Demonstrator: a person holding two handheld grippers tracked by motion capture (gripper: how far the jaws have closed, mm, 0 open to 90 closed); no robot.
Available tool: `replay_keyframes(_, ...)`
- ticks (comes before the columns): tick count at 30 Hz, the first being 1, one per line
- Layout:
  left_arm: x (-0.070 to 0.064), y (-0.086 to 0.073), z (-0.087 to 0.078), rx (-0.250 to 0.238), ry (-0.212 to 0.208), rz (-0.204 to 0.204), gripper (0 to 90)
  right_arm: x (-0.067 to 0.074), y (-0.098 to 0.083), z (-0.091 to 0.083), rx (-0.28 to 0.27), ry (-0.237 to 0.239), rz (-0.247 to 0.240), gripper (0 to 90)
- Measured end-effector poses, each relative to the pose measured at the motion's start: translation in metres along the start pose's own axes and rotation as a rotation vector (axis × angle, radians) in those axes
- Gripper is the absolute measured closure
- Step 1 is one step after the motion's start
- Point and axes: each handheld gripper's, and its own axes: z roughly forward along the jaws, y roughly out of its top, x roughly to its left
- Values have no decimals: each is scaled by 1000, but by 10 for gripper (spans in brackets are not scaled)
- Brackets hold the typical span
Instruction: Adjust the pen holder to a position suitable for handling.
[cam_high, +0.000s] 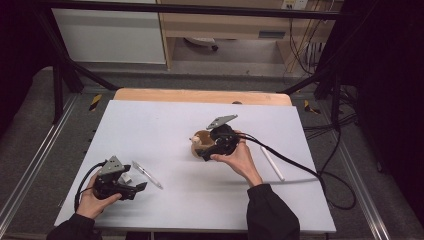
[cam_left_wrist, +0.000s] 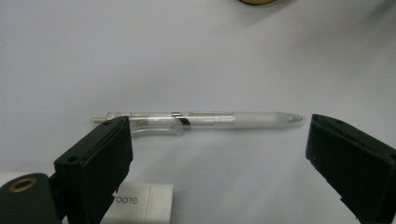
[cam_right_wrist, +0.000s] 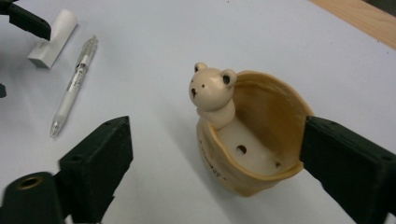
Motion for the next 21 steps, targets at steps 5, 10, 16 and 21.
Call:
replay_keyframes(5,1,-1,0,3,0,-5,75,7,-5,-4,-5,-8,19,24)
replay_keyframes(10,1,-1,0,9,0,-5,74,15,-11,-5,0,-16,29,10)
replay_keyframes(16,0,-1,0,15,-2,-3,74,26,-17,-3,-18,15,38,9)
replay_keyframes(21,0,-2,0,17,-5,0,74,33,-22,4,-26,42,47,12)
